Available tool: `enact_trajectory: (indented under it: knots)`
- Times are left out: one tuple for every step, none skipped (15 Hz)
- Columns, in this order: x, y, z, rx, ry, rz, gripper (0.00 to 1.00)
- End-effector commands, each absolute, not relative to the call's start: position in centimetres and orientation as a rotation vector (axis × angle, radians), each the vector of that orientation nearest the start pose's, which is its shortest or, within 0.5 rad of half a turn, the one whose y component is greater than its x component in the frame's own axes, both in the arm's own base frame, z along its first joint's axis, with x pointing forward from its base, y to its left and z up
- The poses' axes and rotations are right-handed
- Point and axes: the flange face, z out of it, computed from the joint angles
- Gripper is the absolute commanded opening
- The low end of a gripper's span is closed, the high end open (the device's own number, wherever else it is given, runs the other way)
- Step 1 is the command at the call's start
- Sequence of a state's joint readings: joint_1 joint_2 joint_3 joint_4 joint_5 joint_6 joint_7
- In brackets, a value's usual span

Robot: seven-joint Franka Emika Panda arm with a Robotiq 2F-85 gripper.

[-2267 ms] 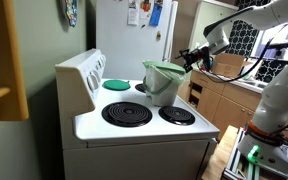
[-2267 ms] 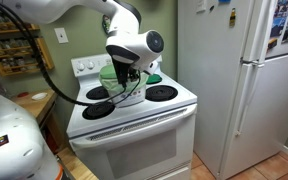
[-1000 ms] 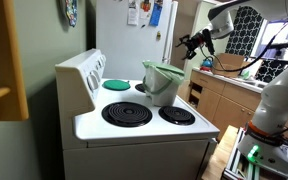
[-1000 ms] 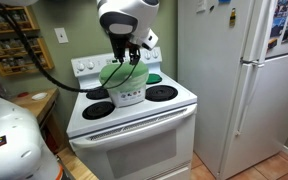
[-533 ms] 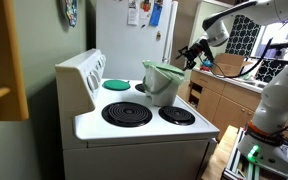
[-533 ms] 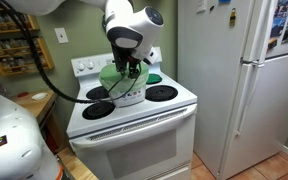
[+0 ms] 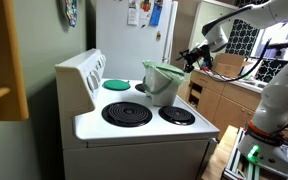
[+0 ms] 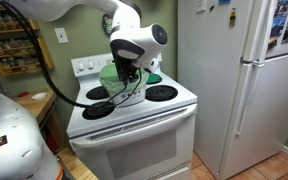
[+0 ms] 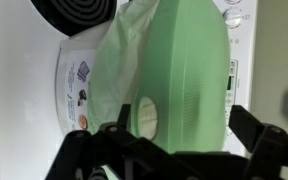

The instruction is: Open the white and green bin.

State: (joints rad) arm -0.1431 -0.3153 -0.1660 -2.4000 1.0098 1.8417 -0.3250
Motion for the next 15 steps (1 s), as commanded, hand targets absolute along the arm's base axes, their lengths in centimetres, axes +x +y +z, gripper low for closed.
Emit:
enact_trajectory:
  knots:
    - [42.8, -6.8, 43.5, -2.038, 0.395, -0.097, 1.0]
    - [42.9, -6.8, 43.1, -2.038, 0.393, -0.101, 1.0]
    - [42.9, -6.8, 42.8, -2.033, 0.387, -0.106, 1.0]
    - [43.1, -6.7, 42.6, -2.024, 0.387, -0.108, 1.0]
    - [43.2, -6.7, 42.4, -2.019, 0.387, -0.116, 1.0]
    - [43.3, -6.6, 42.2, -2.005, 0.384, -0.131, 1.0]
    - [43.5, -6.6, 42.1, -1.994, 0.385, -0.136, 1.0]
    - [43.6, -6.5, 42.0, -1.982, 0.381, -0.142, 1.0]
    - [43.7, -6.4, 41.8, -1.969, 0.379, -0.148, 1.0]
    - [43.8, -6.4, 41.8, -1.955, 0.377, -0.156, 1.0]
    - [44.0, -6.4, 41.6, -1.944, 0.379, -0.16, 1.0]
    - [44.1, -6.4, 41.6, -1.932, 0.379, -0.167, 1.0]
    - [44.1, -6.4, 41.7, -1.92, 0.38, -0.174, 1.0]
    - [44.1, -6.4, 41.8, -1.906, 0.378, -0.181, 1.0]
    - [44.1, -6.5, 42.2, -1.904, 0.368, -0.194, 1.0]
